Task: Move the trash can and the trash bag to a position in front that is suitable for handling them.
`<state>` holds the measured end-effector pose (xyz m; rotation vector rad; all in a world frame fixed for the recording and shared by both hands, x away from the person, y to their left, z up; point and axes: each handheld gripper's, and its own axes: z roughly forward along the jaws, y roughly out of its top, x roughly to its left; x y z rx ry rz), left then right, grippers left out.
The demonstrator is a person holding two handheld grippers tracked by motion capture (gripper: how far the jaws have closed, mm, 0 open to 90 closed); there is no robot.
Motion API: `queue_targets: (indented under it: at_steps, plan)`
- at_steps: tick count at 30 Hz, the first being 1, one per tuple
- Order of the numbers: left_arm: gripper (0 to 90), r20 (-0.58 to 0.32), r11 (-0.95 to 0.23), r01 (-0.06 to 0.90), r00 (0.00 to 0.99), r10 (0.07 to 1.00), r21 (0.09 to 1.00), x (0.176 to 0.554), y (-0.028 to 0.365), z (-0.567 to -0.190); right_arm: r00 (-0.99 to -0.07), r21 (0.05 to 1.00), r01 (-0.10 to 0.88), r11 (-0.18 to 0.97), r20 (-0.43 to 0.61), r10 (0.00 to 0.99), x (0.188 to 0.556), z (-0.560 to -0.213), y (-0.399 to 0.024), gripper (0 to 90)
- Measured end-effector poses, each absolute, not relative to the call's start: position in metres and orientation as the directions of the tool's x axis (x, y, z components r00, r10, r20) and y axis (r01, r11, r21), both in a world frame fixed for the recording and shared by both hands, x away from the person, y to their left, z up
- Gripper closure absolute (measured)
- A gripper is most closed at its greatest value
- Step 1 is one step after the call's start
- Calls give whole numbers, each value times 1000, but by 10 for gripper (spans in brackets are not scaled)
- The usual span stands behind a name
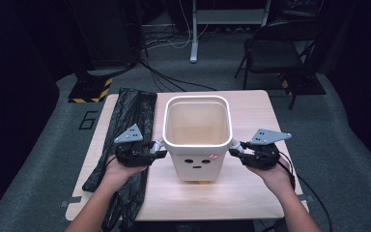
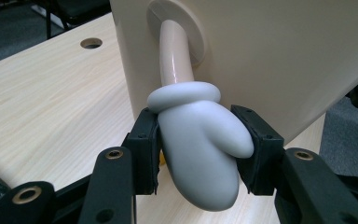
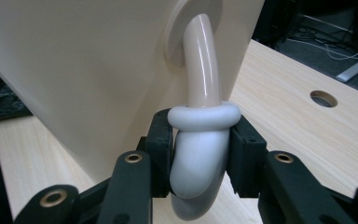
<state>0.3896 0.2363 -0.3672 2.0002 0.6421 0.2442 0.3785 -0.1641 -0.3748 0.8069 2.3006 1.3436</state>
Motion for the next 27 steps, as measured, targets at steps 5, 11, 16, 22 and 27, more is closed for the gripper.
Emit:
queue_targets:
  at_steps: [5, 11, 16, 22, 27]
  plan:
    - [481, -105, -376, 348, 837, 537, 859, 388, 248, -352, -781, 862, 311, 401, -8, 624, 378, -371, -164, 546]
    - [444, -110, -369, 341, 845, 522, 865, 383, 263, -325, -784, 850, 301, 431, -36, 620, 374, -359, -168, 523]
    - [444, -115, -365, 343, 845, 522, 866, 384, 270, -312, -800, 876, 279, 393, -15, 600, 372, -343, -175, 516]
    - [451, -122, -353, 339, 849, 514, 872, 387, 275, -300, -828, 892, 256, 372, 3, 561, 370, -321, -182, 495]
    - [454, -116, -348, 328, 851, 512, 878, 392, 275, -291, -838, 892, 254, 374, 9, 546, 369, -309, -185, 499]
